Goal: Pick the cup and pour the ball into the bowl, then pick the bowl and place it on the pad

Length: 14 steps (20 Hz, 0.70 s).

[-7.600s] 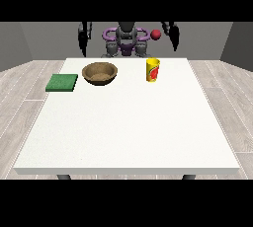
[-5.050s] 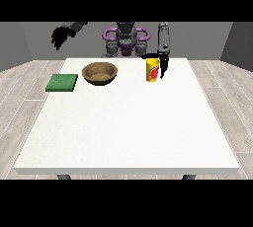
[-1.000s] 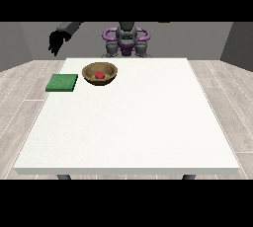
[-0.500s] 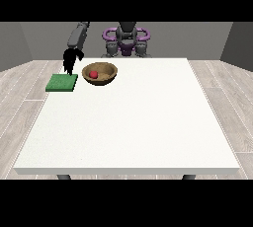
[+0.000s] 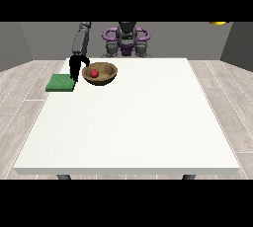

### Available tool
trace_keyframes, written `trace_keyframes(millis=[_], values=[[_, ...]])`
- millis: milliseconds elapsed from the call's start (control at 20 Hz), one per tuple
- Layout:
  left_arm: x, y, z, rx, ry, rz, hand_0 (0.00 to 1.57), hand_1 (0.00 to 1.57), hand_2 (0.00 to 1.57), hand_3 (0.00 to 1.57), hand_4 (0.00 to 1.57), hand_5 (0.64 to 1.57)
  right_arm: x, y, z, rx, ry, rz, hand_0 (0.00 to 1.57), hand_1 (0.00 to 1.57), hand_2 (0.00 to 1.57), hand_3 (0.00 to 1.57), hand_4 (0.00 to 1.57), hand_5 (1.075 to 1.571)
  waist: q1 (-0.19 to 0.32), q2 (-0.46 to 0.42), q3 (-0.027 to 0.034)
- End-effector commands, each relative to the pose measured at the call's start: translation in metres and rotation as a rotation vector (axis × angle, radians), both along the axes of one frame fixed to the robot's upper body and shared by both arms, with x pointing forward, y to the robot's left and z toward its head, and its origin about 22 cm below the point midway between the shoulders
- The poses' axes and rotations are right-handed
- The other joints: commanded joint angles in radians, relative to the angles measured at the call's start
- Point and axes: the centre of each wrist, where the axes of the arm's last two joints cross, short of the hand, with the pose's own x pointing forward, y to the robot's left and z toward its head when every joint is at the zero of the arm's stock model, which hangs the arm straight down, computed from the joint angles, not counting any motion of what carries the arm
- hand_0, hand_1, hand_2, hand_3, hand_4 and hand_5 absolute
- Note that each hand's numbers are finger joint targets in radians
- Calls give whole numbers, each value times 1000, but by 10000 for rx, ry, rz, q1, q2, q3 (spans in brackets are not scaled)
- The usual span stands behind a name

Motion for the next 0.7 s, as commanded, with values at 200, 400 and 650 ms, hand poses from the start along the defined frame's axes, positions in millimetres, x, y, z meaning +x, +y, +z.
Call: trace_keyframes(millis=[200, 400, 650], values=[[-19, 19, 10, 20, -374, 246, 0, 0, 0, 0, 1016, 1536, -3, 2, -23, -33, -73, -75, 0, 0, 0, 0, 498, 1551, -16, 382, 3], [-22, 27, 19, -4, -923, 44, 0, 0, 0, 0, 1014, 1542, 12, 7, -12, -230, -680, -97, 0, 0, 0, 0, 447, 1544, 108, 983, 3], [-17, 5, 23, -172, -784, -205, 0, 0, 0, 0, 1024, 1536, -1, 33, -29, -60, -463, -192, 0, 0, 0, 0, 444, 1547, 349, 813, 6]])
